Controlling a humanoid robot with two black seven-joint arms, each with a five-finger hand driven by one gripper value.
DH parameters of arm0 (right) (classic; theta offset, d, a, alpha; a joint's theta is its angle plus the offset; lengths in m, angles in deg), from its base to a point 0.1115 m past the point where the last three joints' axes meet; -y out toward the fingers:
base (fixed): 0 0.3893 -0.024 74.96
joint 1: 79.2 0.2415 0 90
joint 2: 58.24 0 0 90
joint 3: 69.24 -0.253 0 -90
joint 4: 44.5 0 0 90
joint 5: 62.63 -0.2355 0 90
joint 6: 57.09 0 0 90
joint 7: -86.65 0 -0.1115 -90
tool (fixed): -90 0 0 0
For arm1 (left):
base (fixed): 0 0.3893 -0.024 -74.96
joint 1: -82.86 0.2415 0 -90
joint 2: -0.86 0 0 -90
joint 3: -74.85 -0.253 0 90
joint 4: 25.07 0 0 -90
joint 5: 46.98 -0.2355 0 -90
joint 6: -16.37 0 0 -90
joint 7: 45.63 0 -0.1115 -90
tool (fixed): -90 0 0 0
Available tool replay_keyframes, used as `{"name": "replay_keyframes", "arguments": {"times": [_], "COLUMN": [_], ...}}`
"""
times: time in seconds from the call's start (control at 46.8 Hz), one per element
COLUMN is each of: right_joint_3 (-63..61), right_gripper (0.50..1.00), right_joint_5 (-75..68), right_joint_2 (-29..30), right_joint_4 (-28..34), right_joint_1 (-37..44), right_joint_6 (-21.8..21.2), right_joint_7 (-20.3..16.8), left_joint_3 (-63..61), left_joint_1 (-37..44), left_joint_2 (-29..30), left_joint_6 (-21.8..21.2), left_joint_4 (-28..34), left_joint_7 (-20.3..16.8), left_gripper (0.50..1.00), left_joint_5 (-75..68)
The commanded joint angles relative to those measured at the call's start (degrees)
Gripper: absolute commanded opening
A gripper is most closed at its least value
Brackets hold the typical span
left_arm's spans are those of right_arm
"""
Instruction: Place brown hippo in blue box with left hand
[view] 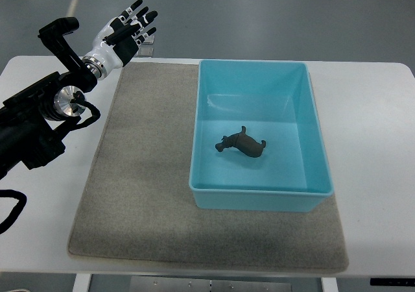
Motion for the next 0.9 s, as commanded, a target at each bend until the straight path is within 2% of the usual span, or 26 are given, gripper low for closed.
{"name": "replay_keyframes", "arguments": {"times": [0.0,0.15,0.877], "right_joint_3": [0.00,0.00,0.00], "right_gripper": [0.936,0.936,0.936], "right_joint_5": [0.00,0.00,0.00], "right_joint_2": [0.00,0.00,0.00], "right_joint_4": [0.00,0.00,0.00], "right_joint_1": [0.00,0.00,0.00], "right_joint_6": [0.00,0.00,0.00], "right_joint_7": [0.00,0.00,0.00], "left_joint_3": [0.13,0.04,0.74], "left_joint_1": [0.32,0.23,-0.56], "left_joint_2": [0.34,-0.01,0.69], "left_joint_6": [2.11,0.36,0.63], "left_joint_4": [-0.17,-0.09,-0.09], "left_joint_7": [0.01,-0.17,-0.26], "left_gripper": [0.999,0.999,0.999], "left_joint_5": [0.05,-0.57,-0.56]}}
